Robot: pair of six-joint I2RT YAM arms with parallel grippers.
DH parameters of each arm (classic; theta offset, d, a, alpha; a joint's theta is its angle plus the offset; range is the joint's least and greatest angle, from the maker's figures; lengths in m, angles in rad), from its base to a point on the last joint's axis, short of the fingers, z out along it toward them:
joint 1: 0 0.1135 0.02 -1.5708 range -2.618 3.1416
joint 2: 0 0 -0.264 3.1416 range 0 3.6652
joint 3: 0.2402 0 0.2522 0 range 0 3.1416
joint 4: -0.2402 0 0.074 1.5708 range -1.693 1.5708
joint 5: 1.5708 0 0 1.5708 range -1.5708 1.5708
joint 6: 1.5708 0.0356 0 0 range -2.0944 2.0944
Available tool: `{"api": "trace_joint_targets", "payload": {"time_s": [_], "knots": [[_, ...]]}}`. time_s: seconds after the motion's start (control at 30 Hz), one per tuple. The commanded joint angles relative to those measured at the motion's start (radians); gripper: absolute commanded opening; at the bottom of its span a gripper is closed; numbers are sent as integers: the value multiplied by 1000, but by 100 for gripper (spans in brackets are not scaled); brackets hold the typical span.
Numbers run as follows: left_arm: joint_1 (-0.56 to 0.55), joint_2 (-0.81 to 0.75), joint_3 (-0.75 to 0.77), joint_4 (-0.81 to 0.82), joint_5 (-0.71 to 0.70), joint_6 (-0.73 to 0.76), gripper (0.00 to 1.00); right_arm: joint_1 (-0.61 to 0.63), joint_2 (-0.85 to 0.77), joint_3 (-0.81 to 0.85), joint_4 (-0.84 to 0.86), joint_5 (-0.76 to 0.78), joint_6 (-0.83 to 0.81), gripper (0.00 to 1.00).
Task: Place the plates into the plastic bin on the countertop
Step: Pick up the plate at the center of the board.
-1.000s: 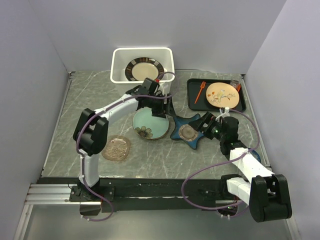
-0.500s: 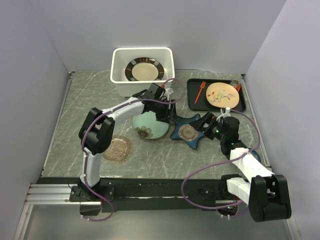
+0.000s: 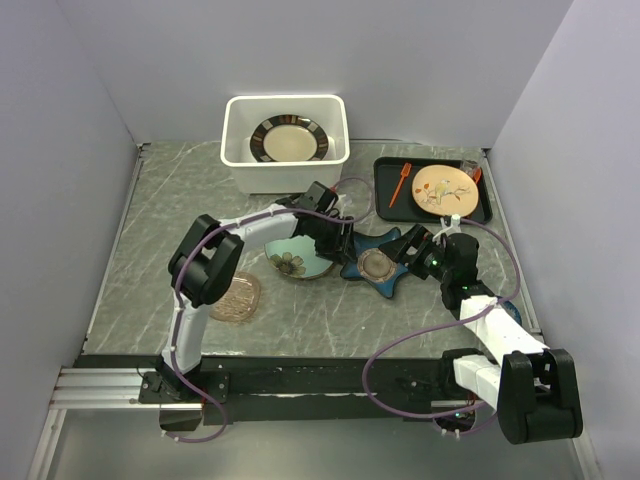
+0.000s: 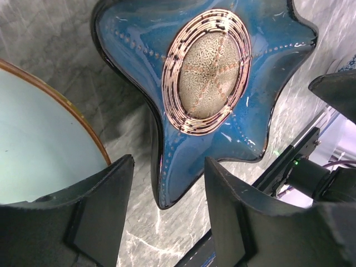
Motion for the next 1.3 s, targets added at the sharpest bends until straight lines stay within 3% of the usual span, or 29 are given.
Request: {"api": "trace_joint_targets", "payload": {"time_s": [0.0,0.57,0.67,0.8,1.27], "knots": [[-12,9,-7,28,-4,15,57,-8,-8,10,12,-13,-11,100],[-52,51,-30,77,-20,-29,37,-8,-1,5,21,-14,-7,100],[-55,68,-17,67,-24,-29,25,-8,-4,4,18,-13,-9,100],[-57,52,-22,67,-30,-31,1,-8,-12,2,17,-10,-11,100],[-49,-30,84,-19,-92,3,1,-11,-56,-2,14,-16,-7,100]]}}
